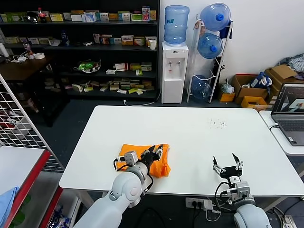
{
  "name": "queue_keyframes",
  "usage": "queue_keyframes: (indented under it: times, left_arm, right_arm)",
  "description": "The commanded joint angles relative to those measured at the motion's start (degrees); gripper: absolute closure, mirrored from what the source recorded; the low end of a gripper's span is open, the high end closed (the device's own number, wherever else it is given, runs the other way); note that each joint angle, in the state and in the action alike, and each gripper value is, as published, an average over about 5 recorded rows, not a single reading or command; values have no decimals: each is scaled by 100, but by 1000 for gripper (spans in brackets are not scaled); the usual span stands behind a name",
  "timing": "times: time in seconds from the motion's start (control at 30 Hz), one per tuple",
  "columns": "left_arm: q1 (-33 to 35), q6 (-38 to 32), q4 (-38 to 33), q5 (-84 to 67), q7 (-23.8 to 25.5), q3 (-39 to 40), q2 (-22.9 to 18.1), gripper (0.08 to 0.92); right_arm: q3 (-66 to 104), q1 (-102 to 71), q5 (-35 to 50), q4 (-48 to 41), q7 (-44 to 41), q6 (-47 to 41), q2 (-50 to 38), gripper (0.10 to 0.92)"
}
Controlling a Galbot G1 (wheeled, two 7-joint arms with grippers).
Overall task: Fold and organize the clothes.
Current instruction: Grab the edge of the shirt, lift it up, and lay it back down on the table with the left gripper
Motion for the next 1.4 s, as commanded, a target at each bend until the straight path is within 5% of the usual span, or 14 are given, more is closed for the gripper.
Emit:
queue_keyframes:
  times: [0.03,0.23,0.4,0.77,1.13,1.4]
  left_arm:
    - [178,-282,-201,205,213,-325,803,437]
    - [359,310,-25,546,1037,-542,2081,258]
    - [265,631,379,592,1862,-799,2540,180]
    - [22,1239,1089,75,2594,-997,2236,177]
    - [-122,1321,1335,153,2645,-831,1939,178]
    - [-71,1290,1223,125,2647,-833,1888,362]
  right_arm:
    - [-95,69,-21,-17,-14,11,-12,203]
    - [-98,56,-8,-48,-132,88,-76,203]
    - [-142,58,8,-101,-199,135,-84,203]
    - [-68,-49,42,-58,-237,145,-126,203]
    - [-1,-135,86,8,-237,156,-126,203]
    - [-44,-76,90,14,-219,125,-95,203]
